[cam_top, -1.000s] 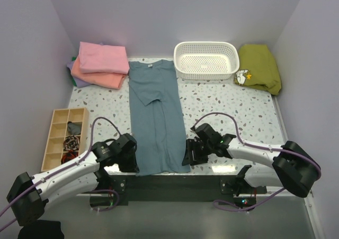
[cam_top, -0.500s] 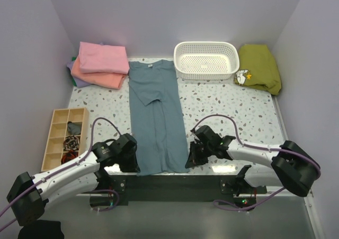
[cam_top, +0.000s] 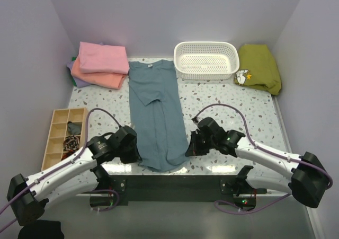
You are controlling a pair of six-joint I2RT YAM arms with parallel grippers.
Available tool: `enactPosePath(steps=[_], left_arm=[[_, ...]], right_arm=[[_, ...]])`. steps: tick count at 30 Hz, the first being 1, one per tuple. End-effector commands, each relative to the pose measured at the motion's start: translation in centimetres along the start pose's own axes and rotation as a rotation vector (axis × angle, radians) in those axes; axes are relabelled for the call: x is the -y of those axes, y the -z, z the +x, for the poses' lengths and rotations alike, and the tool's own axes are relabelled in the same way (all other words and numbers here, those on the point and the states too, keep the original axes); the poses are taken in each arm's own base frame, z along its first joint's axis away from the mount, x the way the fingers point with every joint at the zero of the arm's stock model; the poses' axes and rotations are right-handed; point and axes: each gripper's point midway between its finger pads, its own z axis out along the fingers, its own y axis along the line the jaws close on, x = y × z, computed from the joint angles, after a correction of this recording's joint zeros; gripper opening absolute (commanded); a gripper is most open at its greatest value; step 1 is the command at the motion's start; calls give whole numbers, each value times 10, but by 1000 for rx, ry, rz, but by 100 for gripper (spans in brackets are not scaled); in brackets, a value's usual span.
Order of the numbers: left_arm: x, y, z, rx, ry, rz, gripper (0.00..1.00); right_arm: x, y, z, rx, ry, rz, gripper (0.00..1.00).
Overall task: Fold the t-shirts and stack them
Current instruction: Fold the folded rectangular tshirt in 1/3 of the way
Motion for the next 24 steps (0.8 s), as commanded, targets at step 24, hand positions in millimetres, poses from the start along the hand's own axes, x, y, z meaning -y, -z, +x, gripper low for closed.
enactPosePath(steps=[24], left_arm=[[27, -15, -181, 354, -7, -146, 3]], right_arm=[[-8, -30, -172, 33, 124, 5, 0]])
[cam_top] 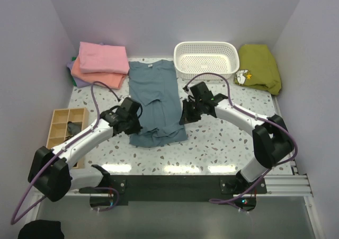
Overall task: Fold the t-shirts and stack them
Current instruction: Fold the folded rectangular tshirt in 1/3 of the way
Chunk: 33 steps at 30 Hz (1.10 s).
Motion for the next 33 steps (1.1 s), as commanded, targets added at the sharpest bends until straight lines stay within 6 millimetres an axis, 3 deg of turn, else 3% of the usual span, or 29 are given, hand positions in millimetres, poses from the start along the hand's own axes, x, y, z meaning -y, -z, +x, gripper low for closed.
enactPosePath(steps=[1, 2, 5, 9, 18, 22, 23, 24, 26, 27, 28, 32, 33], left_arm=[[19, -10, -51, 108, -43, 30, 3], [20, -14, -54, 105, -50, 30, 3], [16, -29, -63, 96, -43, 17, 1], [1, -46, -80, 97, -16, -16, 0], [-8, -63, -113, 149, -16, -18, 0], [-8, -68, -124, 176, -6, 4, 1], [-10, -71, -125, 176, -4, -2, 5], [-10, -72, -127, 181, -4, -2, 14], [-17, -75, -129, 189, -1, -33, 30], [-20, -73, -133, 196, 2, -48, 67], [-23, -72, -138, 210, 7, -60, 100], [-25, -48, -165, 307, -6, -70, 100], [-22, -41, -170, 321, -14, -58, 100]], right_arm=[[-6, -2, -38, 9, 52, -69, 0], [0, -13, -39, -16, 40, -62, 0], [0, -20, -58, -24, 41, -89, 0], [8, -40, -70, -71, 26, -110, 0], [16, -51, -110, -8, 40, -63, 0], [25, -62, -117, -4, 35, -30, 0], [31, -66, -122, 14, 31, 2, 0], [34, -66, -126, 31, 30, 24, 14], [49, -64, -135, 69, 28, 106, 19], [61, -59, -145, 111, 49, 185, 32], [68, -54, -152, 142, 57, 231, 38], [72, -23, -167, 214, 107, 311, 42], [56, -15, -167, 219, 127, 243, 43]])
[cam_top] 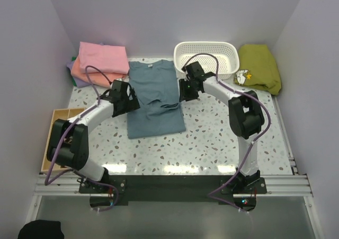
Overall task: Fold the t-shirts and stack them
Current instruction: Fold the folded rectangular tshirt in 1/3 of the way
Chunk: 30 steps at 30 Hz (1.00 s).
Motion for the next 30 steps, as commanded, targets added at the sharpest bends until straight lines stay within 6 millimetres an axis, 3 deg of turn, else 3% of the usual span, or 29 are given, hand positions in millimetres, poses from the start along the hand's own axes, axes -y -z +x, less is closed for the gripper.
enactPosePath(steps=[1, 3, 4, 9, 14, 18, 25, 30], left_arm=[[15, 33, -63, 195, -17, 58, 100], [27, 43, -63, 193, -39, 137, 100], [33, 46, -61, 184, -50, 176, 100], [70, 54, -21, 47, -75, 442, 100], [72, 41, 16, -56, -55, 515, 100], [77, 33, 28, -105, -52, 551, 100], [77, 19, 24, -93, -60, 529, 100], [77, 5, 19, -74, -65, 507, 100]], right_arm=[[-9, 53, -41, 156, 75, -1, 43], [-21, 63, -36, 155, 59, -60, 43], [-36, 64, -29, 131, 61, -142, 43], [-76, 61, 9, 10, 46, -324, 43], [-103, 52, 48, -94, 89, -364, 43], [-118, 43, 68, -142, 91, -402, 42], [-113, 14, 66, -157, 75, -369, 41], [-107, -14, 41, -112, 87, -318, 41]])
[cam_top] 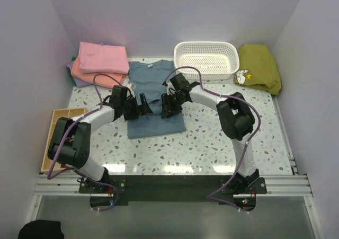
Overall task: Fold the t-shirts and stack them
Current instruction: Fold the folded rectangular tshirt in 1/3 of the way
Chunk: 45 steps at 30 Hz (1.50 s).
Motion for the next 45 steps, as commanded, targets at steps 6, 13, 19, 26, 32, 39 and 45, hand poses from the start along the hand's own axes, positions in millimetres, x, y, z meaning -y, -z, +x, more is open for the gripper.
enactPosePath(steps=[6, 13, 19, 26, 32, 39, 45], left_arm=[[-9, -11, -36, 116, -81, -62, 100], [-34, -14, -40, 145, -114, -175, 100], [-60, -20, -31, 129, -106, -284, 100], [-66, -18, -32, 159, -108, -311, 100], [-61, -1, -45, 237, -113, -315, 100], [-32, 34, -64, 355, -110, -241, 100], [-30, 52, -49, 345, -94, -231, 100]], right_arm=[[25, 0, -79, 183, 32, 93, 41], [54, 1, -92, 202, 16, 182, 43], [100, -9, -76, 153, -51, 309, 43], [151, 0, -44, 106, -118, 458, 42], [156, 19, -39, 151, -99, 478, 43], [114, 67, -66, 345, 5, 376, 47], [103, 87, -46, 317, -8, 362, 51]])
